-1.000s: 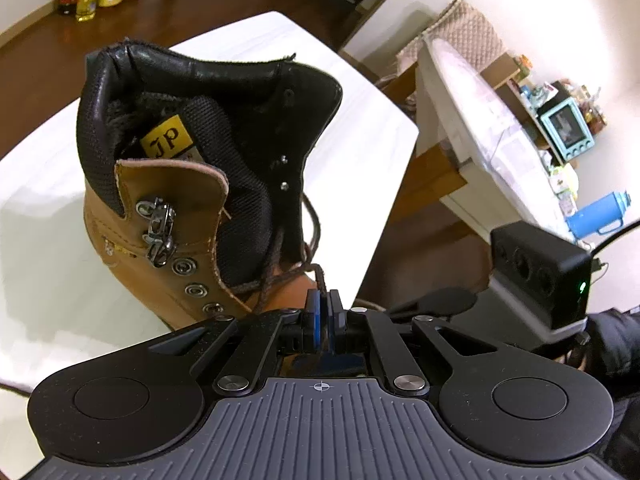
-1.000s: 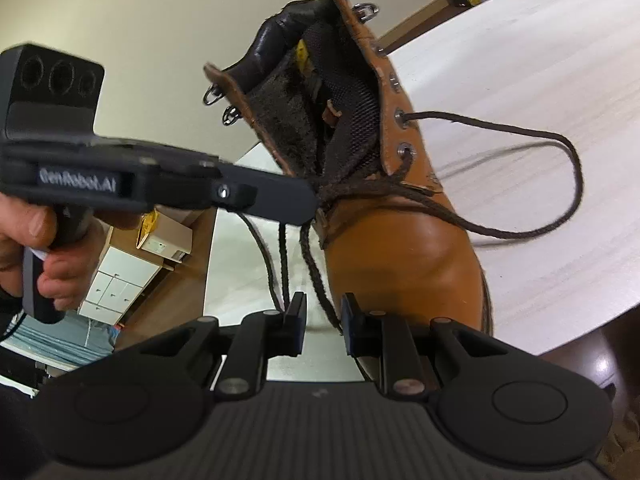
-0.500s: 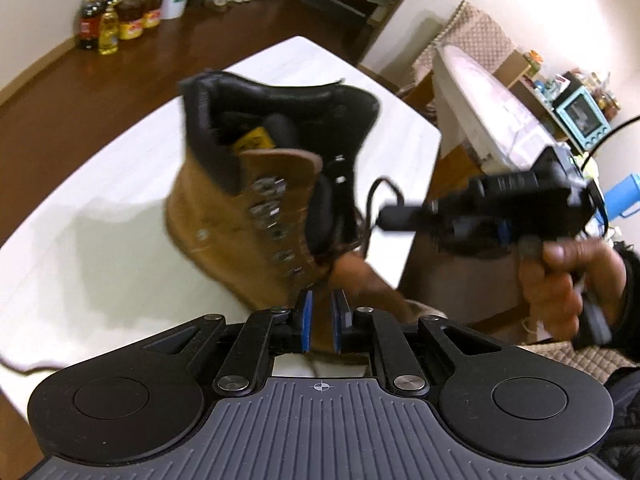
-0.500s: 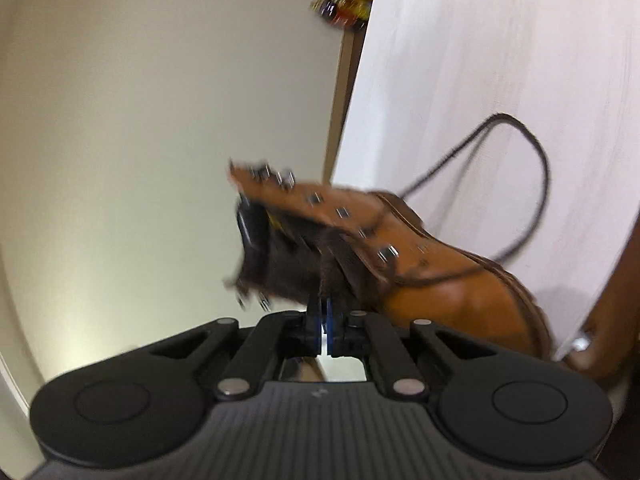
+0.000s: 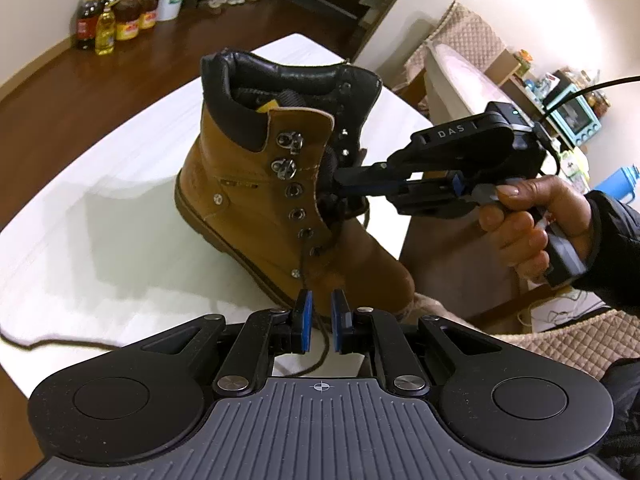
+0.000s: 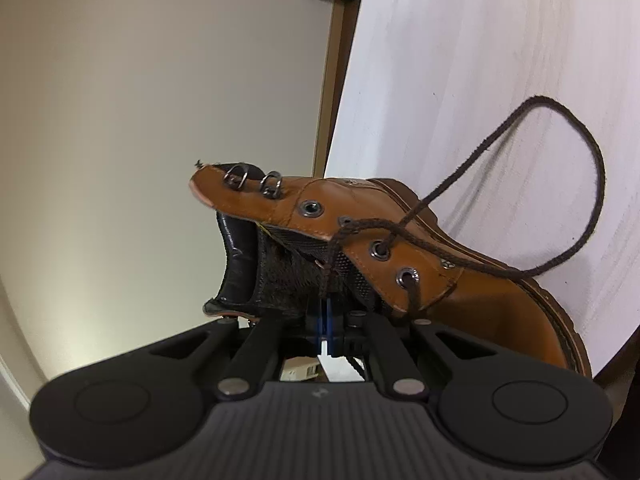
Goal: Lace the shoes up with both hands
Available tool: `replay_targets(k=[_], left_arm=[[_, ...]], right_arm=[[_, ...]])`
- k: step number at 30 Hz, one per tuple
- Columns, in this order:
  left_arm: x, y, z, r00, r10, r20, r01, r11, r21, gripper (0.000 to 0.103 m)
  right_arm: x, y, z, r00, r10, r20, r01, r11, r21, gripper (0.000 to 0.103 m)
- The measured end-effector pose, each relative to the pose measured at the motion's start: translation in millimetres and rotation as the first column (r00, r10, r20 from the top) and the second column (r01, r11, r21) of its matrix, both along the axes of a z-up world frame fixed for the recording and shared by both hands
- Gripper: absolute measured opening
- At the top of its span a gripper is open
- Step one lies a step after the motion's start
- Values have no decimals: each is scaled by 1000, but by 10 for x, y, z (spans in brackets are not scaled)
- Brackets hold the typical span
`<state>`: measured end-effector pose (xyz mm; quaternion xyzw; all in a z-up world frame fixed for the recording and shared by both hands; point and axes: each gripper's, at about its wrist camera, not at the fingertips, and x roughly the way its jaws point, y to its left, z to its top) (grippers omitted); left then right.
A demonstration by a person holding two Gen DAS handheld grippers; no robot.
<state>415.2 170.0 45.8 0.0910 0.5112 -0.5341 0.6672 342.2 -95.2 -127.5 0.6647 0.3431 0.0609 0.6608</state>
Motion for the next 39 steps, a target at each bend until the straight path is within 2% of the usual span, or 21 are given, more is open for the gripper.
replay_targets(k=[5,9,14,19,24,25,30,32,35,39], left_arm=[[6,-4,-32,1000,14,0,-14,1000,6,9],[2,-52,-40,1000,23,15,-24,1000,18,9],[-25,-166,-47,997,2,76,-5,999,46,9],[-90,-272,-20,989,-56,137,48,997,59,9],[-224,-385,98,954,-174,245,165,985,58,10],[-234,-394,105,950,-183,252,174,983,58,13],[-345,-542,162,863,-312,396,294,950,108,13],[-380,-594,139,837,-351,421,329,936,127,13],[-409,-650,112,813,-387,435,365,921,137,13],[-430,-725,92,801,-404,442,389,912,130,13]], right_arm=[[140,-64,-63,999,46,-10,-46,998,38,3],[147,-14,-74,996,87,-21,-87,996,26,3],[258,98,-138,991,127,-36,-127,992,11,3],[237,87,-128,993,114,-26,-114,993,13,3],[31,-16,-12,998,60,29,-62,997,48,3],[-10,-34,11,998,57,37,-59,997,52,3],[-175,-114,106,996,75,58,-79,994,70,3],[-189,-116,135,994,95,62,-99,993,70,3],[-179,-114,161,991,115,67,-120,990,73,3],[-172,-82,199,988,140,66,-145,987,71,3]])
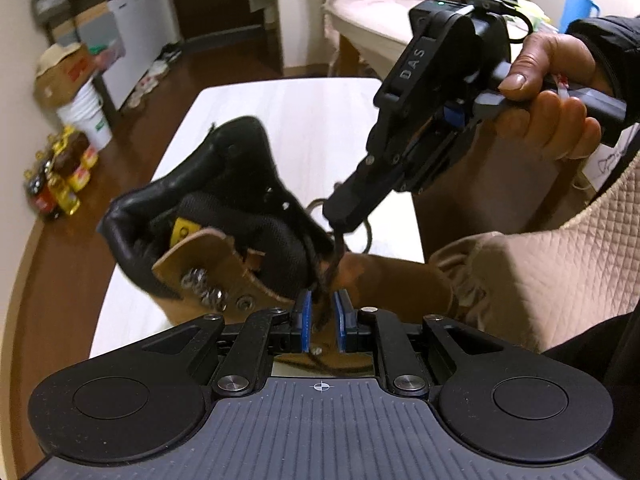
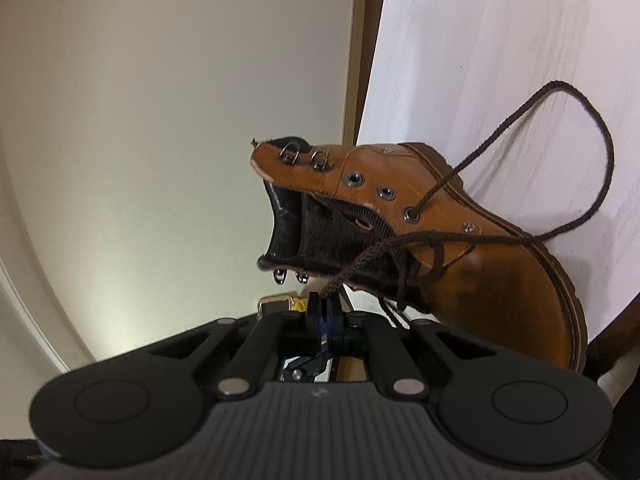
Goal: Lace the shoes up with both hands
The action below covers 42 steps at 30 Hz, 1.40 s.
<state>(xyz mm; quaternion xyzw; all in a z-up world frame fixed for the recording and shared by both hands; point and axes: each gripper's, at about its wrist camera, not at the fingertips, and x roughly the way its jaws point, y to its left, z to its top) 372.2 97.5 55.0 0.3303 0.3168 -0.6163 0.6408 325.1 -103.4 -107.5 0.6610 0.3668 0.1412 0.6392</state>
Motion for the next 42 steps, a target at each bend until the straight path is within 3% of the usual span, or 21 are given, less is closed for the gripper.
replay_targets(k=[3,6,9,13,19,23,25,30,35,42], left_arm=[[18,-28,-1,999,2,-46,-2,1000,-7,4],[63,-57,-15,992,31,-119,-32,999,-5,2],[50,-59,-17,991,52,-127,-51,999,5,2],[39,-55,-8,989,65,-132,-63,998,15,2],[24,-39,7,988,71,-139,-69,997,21,2],[27,-35,27,987,69,-142,-67,998,21,2],[42,-23,32,986,84,-143,-82,996,20,2],[103,61,17,976,143,-164,-141,990,26,3],[90,139,-28,971,166,-173,-160,986,51,3],[50,255,-38,966,189,-176,-180,982,65,3]], right_arm=[[-6,19,-20,1000,9,-5,-9,1000,3,3],[-63,13,-33,1000,3,-13,-2,1000,9,3],[-144,-7,-41,1000,-12,-23,13,1000,15,4],[-246,21,-96,996,-53,-67,56,998,32,15],[-281,182,-176,994,-74,-76,81,992,94,16],[-229,255,-170,994,-79,-70,84,994,74,14],[-202,278,-140,996,-77,-51,80,996,48,3],[-113,192,26,992,-123,-15,122,989,-81,3],[164,143,-15,992,-122,-15,119,983,-138,3],[414,115,-193,997,-57,-44,52,993,-104,3]])
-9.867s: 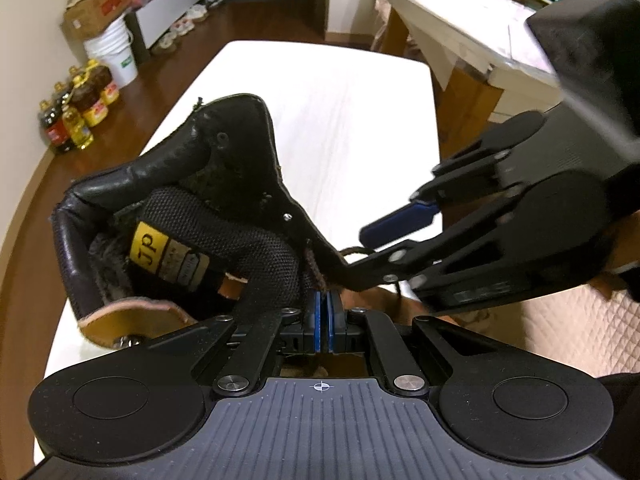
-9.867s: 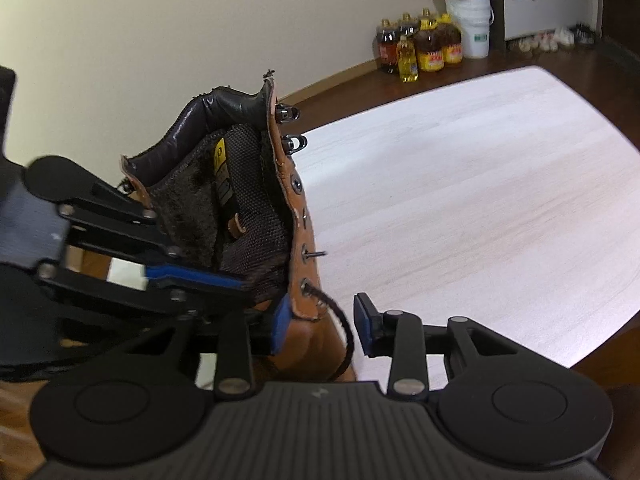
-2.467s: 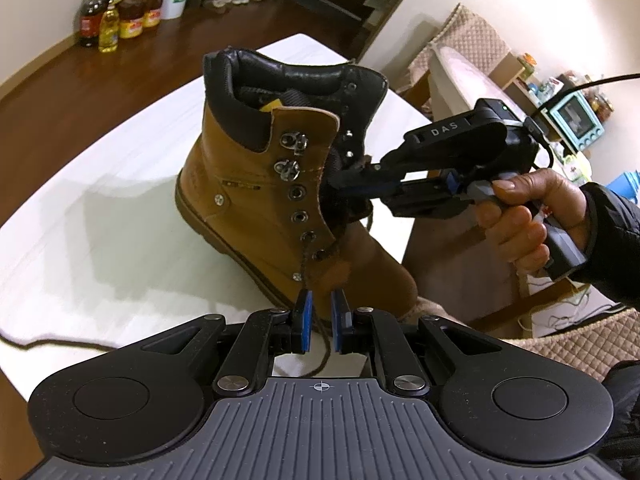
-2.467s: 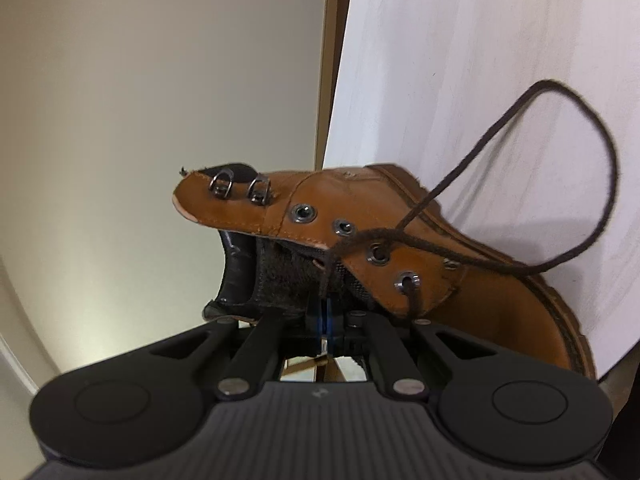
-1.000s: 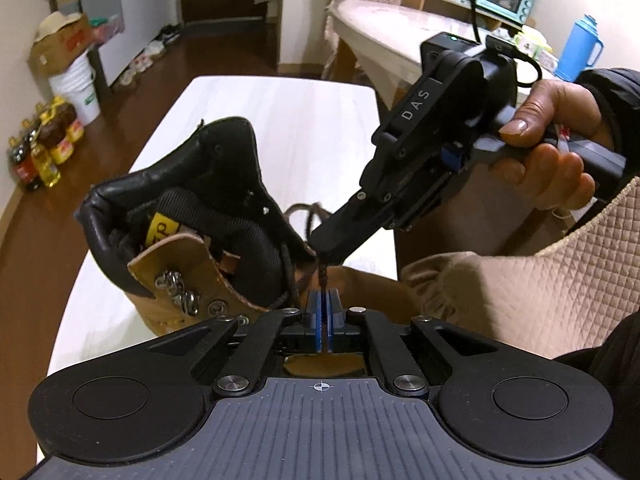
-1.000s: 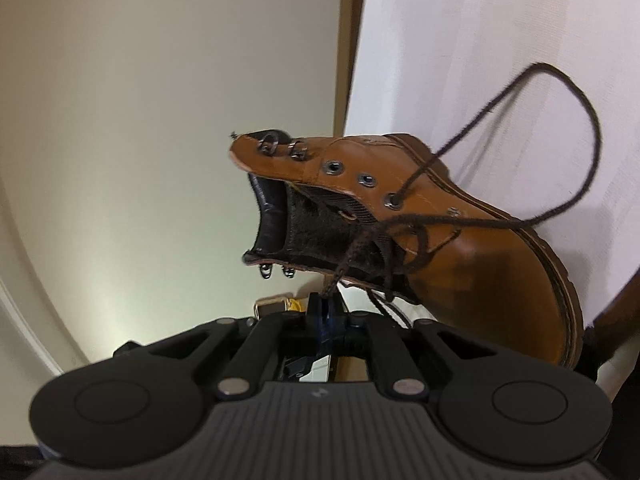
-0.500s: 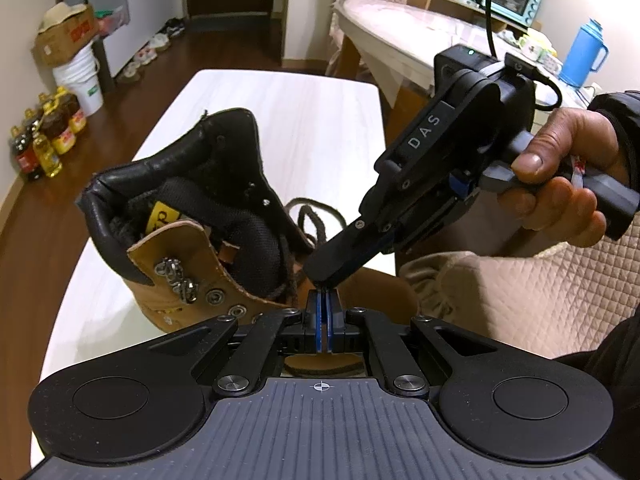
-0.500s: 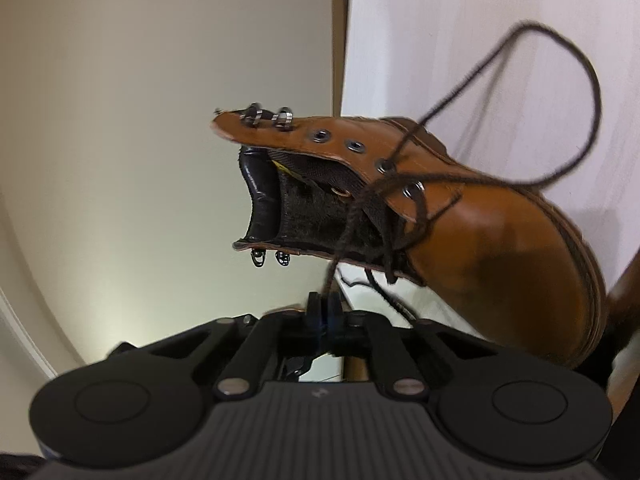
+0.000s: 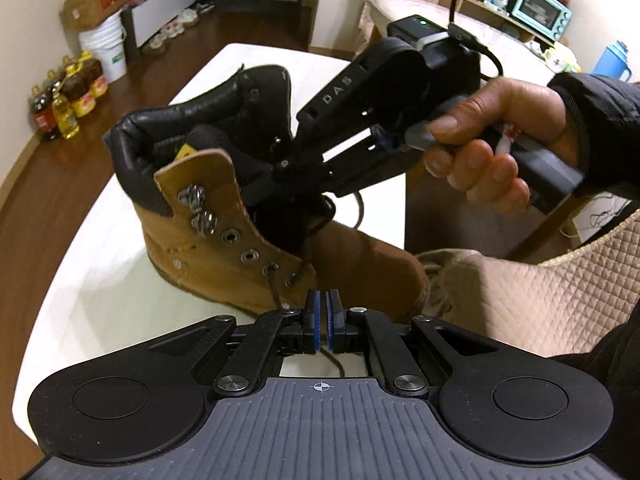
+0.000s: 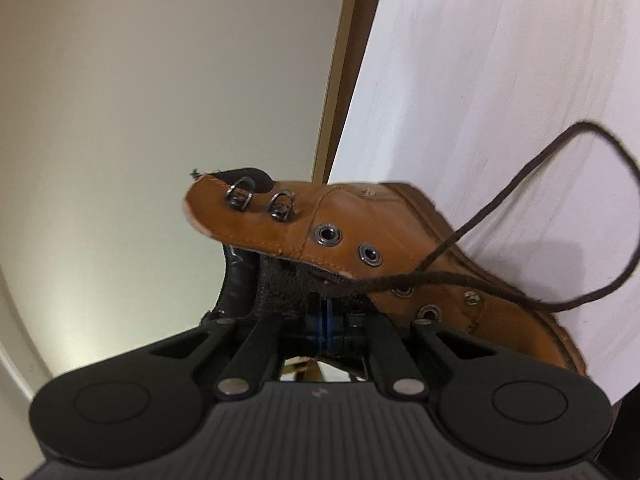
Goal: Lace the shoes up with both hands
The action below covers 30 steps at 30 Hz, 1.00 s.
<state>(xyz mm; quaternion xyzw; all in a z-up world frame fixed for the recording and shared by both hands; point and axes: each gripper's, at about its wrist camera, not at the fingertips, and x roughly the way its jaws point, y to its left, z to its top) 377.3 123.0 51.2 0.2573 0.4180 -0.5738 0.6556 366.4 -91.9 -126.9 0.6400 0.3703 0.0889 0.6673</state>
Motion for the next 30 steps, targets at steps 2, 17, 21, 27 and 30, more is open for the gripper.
replay_targets(k=[2,17,21,27,30], left_arm=[[8,12,-7,1000,4,12,-4,1000,5,3],[142,-198,-57,984,49,173,-54,998,27,5],[173,-247,-100,984,44,172,-50,998,32,5],[185,-81,-49,988,56,142,-62,997,44,2],[238,304,-70,984,65,164,-87,987,136,2]], right_arm=[[29,1,-34,1000,17,-15,-17,1000,23,3],[118,54,-152,993,93,-68,-88,994,72,3],[110,44,-164,993,94,-67,-89,993,78,3],[31,85,-11,997,72,-42,-71,997,22,7],[-226,185,230,996,83,-21,-85,992,-91,10]])
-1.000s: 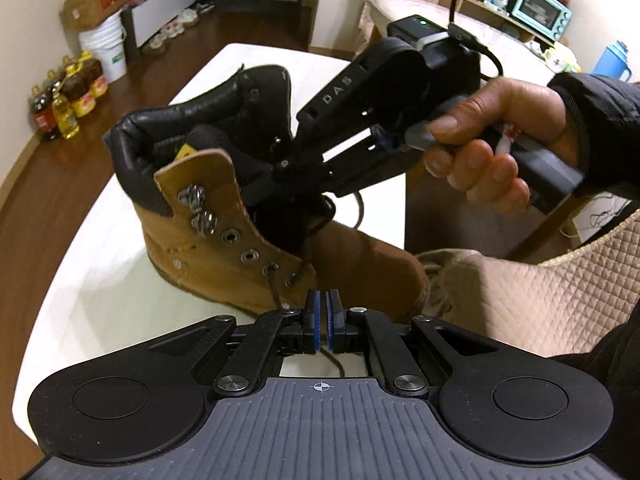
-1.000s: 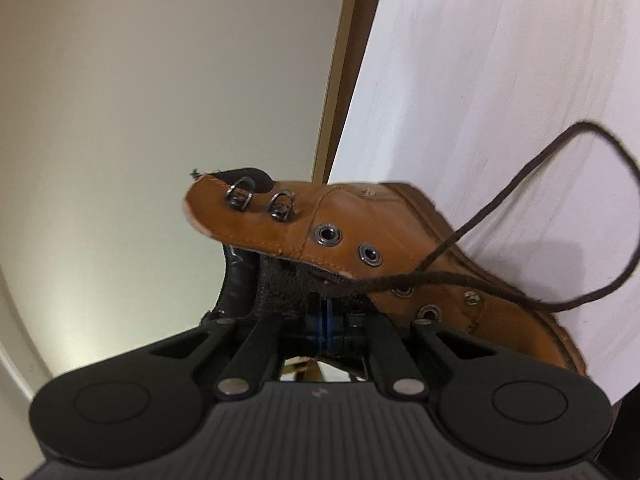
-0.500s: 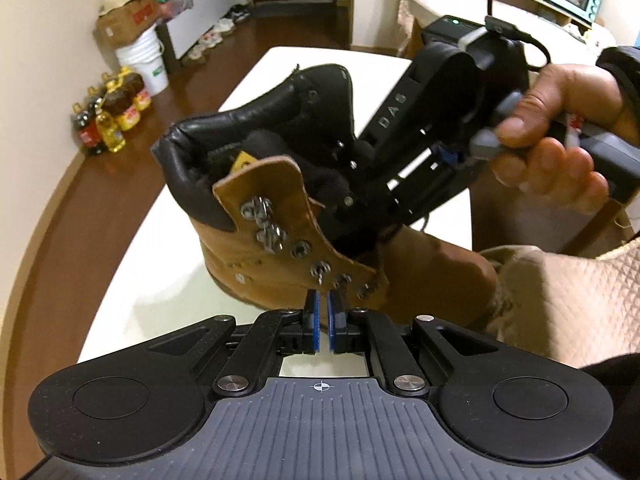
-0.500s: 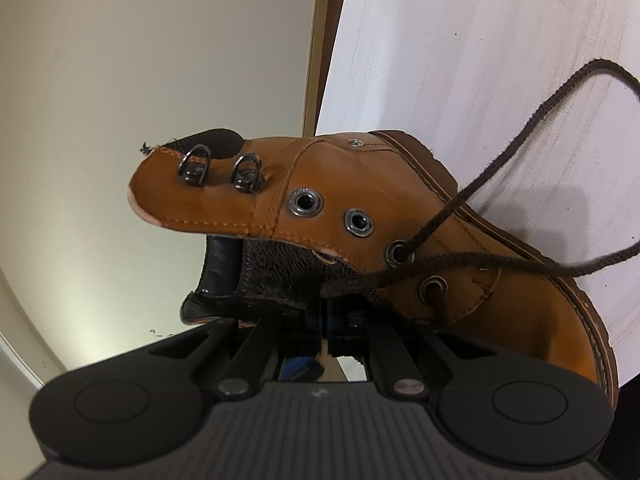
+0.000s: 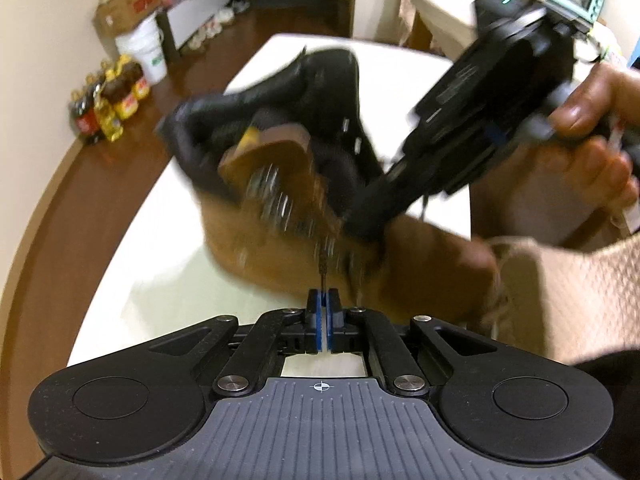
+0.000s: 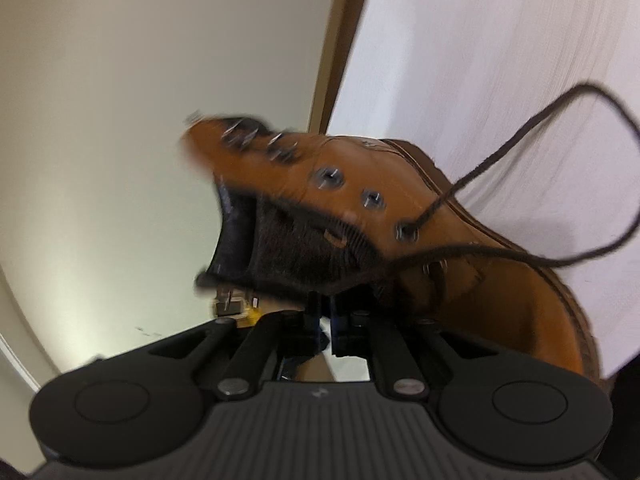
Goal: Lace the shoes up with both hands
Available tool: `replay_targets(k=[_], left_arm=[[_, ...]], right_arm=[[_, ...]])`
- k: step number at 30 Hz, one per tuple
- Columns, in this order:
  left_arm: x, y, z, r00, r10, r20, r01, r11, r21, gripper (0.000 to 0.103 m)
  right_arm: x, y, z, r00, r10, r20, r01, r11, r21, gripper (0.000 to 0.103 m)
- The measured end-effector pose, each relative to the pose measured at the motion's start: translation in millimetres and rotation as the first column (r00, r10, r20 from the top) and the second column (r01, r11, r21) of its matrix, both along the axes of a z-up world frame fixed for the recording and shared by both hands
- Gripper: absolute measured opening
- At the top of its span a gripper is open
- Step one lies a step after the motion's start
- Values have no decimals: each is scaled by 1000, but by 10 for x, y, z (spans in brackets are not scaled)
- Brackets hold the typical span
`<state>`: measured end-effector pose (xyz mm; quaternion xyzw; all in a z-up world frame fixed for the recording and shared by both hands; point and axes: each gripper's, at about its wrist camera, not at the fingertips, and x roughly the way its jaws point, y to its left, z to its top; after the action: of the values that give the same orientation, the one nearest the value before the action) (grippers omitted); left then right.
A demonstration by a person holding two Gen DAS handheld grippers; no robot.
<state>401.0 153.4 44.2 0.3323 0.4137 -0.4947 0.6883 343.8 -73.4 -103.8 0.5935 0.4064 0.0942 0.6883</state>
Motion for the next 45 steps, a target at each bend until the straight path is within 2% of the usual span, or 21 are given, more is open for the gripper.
replay_targets(k=[3,4,7,10,13,19,20,23,26,29,30,33,34,36,37,39,40,41,43,44,45], left_arm=[[139,318,-21,998,41,44,-45,995,91,2],[273,524,-49,993,76,92,-89,984,157,2],[552,842,-74,972,89,216,-142,959,245,2],[846,1040,-121,953,85,291,-171,943,286,2],[1356,1230,-292,949,84,303,-175,942,287,2],[1840,1402,-586,962,-7,273,-83,945,316,2],[1913,1464,-649,965,-16,261,-71,943,324,2],[1953,1542,-709,976,-7,215,-61,949,309,2],[1978,1620,-740,987,10,162,-56,958,280,3],[1966,1724,-752,990,24,137,-60,963,263,8],[1970,1777,-746,991,39,125,-70,964,257,8],[1954,1987,-679,990,100,99,-120,969,218,8],[1951,2014,-667,989,108,97,-126,969,212,8],[1866,2099,-566,988,129,78,-141,975,174,7],[1804,2126,-504,989,142,52,-148,979,144,7],[1667,2115,-384,985,164,-50,-160,985,67,9],[1542,2040,-306,966,167,-198,-172,985,-8,9],[1451,1968,-258,936,160,-314,-188,980,-60,9],[1315,1800,-260,854,146,-499,-236,964,-123,9],[1293,1754,-267,830,142,-540,-251,959,-132,9],[1211,1622,-328,752,139,-644,-292,946,-137,10]], right_arm=[[-210,82,118,1000,22,-2,-22,998,-67,10],[-247,105,132,1000,29,-7,-30,997,-75,10],[-331,264,144,998,54,-29,-57,992,-109,10],[-285,511,157,997,61,-39,-66,987,-149,10],[-192,798,193,997,61,-38,-68,976,-206,10],[346,1638,222,995,85,-44,-96,921,-377,10],[519,1809,223,992,120,-46,-129,894,-430,10],[961,2192,219,965,253,-70,-242,752,-614,17],[1350,2603,167,895,427,-128,-353,504,-789,17],[1594,2946,74,809,552,-204,-411,282,-867,16],[1632,3016,27,780,582,-230,-425,224,-877,16],[1584,3032,-48,738,627,-249,-445,176,-878,10],[1565,3010,-48,737,628,-251,-451,180,-874,2],[1519,2918,-31,760,598,-256,-467,228,-854,2],[1427,2792,7,795,558,-238,-467,313,-827,2],[1190,2514,74,883,430,-187,-414,528,-741,2],[1003,2349,119,923,346,-169,-363,634,-683,2],[847,2221,161,948,275,-160,-313,706,-636,2],[591,2050,240,975,166,-150,-223,777,-588,2],[420,1959,290,985,102,-143,-166,804,-570,2],[250,1869,340,990,37,-136,-107,827,-551,2]])
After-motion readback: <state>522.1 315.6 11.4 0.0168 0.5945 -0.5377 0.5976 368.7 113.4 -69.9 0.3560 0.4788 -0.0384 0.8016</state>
